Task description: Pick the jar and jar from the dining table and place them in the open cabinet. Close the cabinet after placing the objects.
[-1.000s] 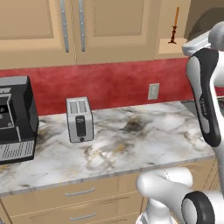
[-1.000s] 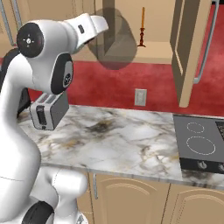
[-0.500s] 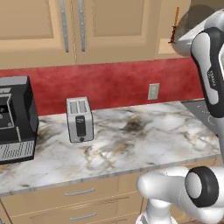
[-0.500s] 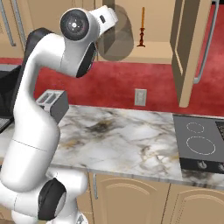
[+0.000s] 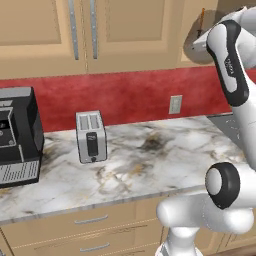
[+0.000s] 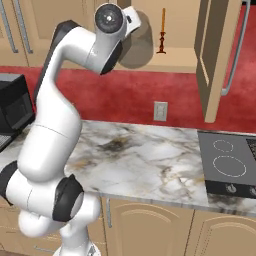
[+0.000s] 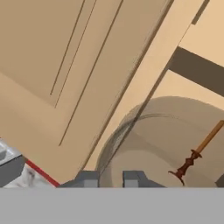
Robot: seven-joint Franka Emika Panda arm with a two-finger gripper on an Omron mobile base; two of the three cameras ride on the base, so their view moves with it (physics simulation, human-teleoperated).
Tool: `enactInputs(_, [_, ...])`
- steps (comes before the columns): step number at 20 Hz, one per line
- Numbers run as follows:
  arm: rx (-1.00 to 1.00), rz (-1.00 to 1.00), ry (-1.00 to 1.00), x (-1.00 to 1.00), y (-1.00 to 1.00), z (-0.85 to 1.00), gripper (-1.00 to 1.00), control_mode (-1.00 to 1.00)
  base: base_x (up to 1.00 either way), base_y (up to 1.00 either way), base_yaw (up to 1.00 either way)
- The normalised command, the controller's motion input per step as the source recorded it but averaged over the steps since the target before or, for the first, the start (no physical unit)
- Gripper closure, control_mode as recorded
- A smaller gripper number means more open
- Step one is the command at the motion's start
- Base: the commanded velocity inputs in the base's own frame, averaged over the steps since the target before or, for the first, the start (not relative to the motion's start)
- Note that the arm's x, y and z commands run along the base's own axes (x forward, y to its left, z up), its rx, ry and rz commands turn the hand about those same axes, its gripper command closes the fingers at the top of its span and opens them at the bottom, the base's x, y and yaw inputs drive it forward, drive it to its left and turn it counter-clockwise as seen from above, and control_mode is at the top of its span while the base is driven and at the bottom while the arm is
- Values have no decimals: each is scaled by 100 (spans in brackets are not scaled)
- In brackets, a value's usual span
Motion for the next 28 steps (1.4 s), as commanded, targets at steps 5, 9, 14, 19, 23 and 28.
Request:
enactInputs(5, [0,12,2,51,0,-4,100,-100,0,0,0])
enactInputs(9, [0,22,0,73,0,-22,100,-100,0,0,0])
enactInputs(14, [-3,24,0,79,0,-31,100,-100,0,0,0])
enactInputs(19, [-1,22,4,61,0,-14,100,-100,0,0,0])
enactInputs(23, [-2,20,6,32,14,-9,-100,-100,0,0,0])
enactInputs(28, [-3,8,1,6,5,4,-100,-100,0,0,0])
